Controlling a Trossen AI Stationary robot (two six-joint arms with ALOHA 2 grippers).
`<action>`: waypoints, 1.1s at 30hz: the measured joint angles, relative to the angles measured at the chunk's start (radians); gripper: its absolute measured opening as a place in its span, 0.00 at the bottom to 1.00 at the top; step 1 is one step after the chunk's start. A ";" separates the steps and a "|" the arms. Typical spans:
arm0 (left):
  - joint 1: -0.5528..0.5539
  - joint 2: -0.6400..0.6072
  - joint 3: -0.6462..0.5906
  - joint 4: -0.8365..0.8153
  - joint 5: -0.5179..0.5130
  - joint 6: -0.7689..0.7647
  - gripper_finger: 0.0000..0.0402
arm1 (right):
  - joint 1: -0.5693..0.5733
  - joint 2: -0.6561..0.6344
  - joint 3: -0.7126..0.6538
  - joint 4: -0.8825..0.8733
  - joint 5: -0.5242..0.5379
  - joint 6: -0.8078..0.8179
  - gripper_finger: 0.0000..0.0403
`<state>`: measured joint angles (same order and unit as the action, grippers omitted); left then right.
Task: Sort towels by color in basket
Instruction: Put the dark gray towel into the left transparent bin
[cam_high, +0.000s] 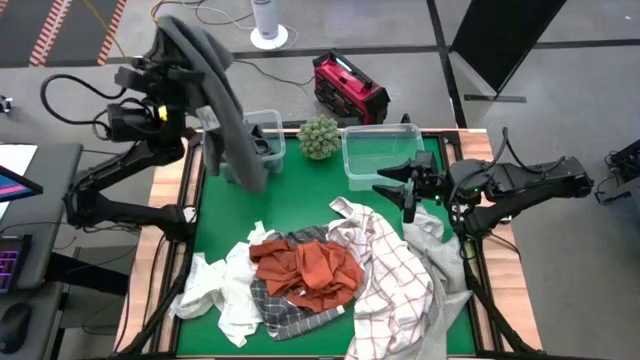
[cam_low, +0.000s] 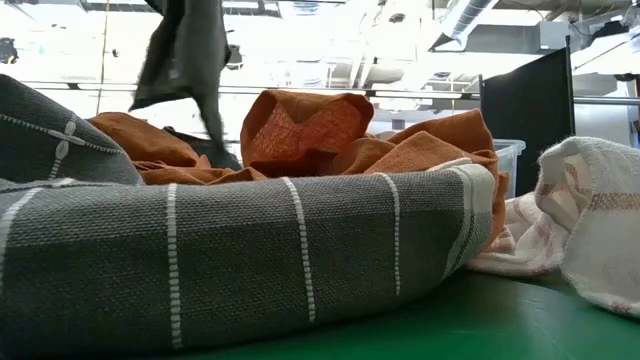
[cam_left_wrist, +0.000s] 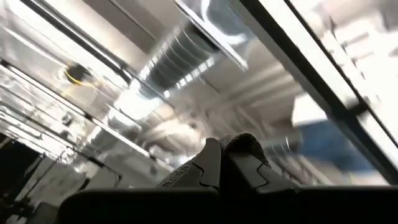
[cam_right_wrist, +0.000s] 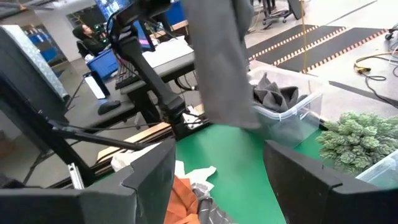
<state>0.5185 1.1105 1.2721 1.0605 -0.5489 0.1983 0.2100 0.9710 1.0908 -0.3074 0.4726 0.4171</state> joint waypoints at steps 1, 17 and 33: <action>0.029 0.013 0.011 0.019 0.017 -0.035 0.00 | 0.000 0.004 0.000 -0.001 -0.001 0.000 0.67; 0.311 0.208 0.422 -0.374 0.324 -0.235 0.00 | 0.037 0.128 0.000 0.013 -0.003 0.028 0.67; 0.301 0.150 0.339 -1.100 0.473 -0.218 0.00 | 0.011 0.006 0.000 0.020 0.001 -0.025 0.67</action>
<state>0.8197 1.2608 1.6110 -0.0391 -0.0759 -0.0195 0.2214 0.9770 1.0908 -0.2878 0.4733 0.3921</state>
